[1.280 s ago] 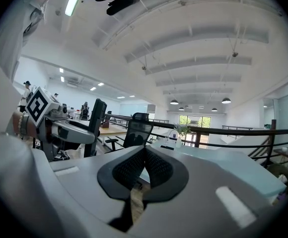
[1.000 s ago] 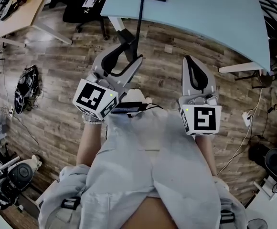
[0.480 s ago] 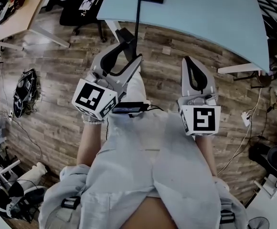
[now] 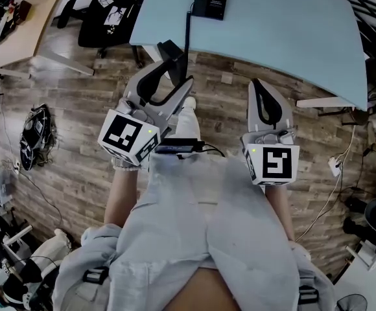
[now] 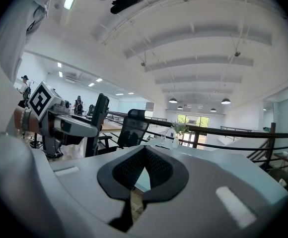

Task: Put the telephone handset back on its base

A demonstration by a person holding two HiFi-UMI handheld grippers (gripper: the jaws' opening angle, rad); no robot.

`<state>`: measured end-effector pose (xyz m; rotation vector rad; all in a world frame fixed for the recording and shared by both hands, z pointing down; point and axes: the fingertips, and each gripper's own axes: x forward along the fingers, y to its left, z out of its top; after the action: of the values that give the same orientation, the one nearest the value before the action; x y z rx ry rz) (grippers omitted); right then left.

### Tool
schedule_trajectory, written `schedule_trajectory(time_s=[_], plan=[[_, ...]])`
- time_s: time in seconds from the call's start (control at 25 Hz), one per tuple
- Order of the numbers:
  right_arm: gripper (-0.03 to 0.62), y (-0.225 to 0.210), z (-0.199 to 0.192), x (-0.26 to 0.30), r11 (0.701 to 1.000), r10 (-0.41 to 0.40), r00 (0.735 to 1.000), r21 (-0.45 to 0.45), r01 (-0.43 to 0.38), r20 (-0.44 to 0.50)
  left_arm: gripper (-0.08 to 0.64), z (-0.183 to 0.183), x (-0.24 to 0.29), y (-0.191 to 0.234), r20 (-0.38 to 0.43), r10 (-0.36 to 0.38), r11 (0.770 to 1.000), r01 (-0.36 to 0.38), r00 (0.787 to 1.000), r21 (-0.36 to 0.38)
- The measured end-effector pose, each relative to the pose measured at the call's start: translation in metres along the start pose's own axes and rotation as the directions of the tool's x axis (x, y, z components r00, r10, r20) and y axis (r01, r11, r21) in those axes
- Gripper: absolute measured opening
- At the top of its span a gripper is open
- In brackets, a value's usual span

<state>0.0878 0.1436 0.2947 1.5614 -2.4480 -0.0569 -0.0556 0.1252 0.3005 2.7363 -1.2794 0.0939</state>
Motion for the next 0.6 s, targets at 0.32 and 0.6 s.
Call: schedule_trajectory(time_s=[0.32,0.6], plan=[[0.006,-0.017,0.008,0.074,1.0,-0.02,0.999,0.01,0.02,-0.034,0.224,0.006,0.053,0.06,-0.026,-0.036,0.999,0.036,0.999,-0.019],[0.006,-0.034,0.017,0.132,0.999,-0.046,0.997,0.018,0.047,-0.057,0.224,0.012,0.096,0.109,-0.041,-0.069,0.997,0.067,0.997,-0.042]])
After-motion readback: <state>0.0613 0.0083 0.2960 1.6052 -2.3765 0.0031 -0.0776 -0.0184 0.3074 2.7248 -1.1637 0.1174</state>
